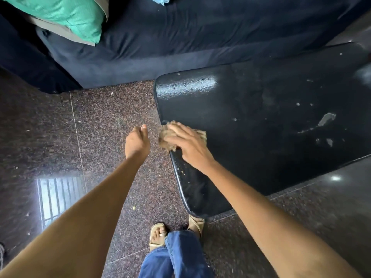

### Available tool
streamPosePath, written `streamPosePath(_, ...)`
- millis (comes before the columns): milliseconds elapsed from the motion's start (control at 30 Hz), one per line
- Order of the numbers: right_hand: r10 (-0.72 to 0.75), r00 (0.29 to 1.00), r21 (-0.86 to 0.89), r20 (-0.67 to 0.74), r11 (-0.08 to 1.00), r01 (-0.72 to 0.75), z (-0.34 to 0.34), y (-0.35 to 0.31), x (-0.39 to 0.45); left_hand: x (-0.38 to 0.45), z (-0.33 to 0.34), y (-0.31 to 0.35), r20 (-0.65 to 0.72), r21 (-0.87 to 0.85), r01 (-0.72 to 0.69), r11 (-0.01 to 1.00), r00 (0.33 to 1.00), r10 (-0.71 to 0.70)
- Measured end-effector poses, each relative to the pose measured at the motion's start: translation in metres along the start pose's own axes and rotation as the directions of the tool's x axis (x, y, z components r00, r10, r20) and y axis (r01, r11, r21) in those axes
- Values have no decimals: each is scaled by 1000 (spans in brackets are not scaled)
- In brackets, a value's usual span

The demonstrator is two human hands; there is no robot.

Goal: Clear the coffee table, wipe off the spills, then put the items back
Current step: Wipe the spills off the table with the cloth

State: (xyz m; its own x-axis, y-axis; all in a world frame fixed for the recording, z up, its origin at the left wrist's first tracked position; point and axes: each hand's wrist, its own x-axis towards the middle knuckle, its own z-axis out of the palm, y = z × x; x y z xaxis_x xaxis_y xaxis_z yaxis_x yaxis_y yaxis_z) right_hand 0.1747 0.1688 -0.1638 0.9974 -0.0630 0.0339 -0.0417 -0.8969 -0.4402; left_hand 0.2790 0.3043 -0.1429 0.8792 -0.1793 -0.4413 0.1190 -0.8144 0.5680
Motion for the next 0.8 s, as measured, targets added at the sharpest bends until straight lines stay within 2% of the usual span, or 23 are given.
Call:
streamPosePath(67, 196, 977, 94, -87, 978, -188, -1, -7, 3, -3, 3, 2, 9, -6, -14, 1000, 1000, 14)
streamPosePath(133, 311, 940, 135, -141, 947, -293, 5, -25, 1, -12, 6, 5, 26, -6, -36, 999, 999, 36)
streamPosePath(300, 151, 978, 64, -144, 988, -143, 19, -43, -37, -30, 9, -2, 20, -5, -61, 998, 998, 61)
streamPosePath(633, 79, 991, 70, -107, 995, -71, 25, -65, -108, -65, 33, 0, 28, 44, -76, 996, 997, 75)
streamPosePath(733, -28, 998, 32, 60, 999, 26, 18, -71, -130, -70, 34, -2, 1, 63, -63, 996, 998, 63)
streamPosePath(800, -103, 982, 99, 161, 991, 88, 4, -68, -131, -72, 34, -1, -21, 54, -53, 997, 998, 54)
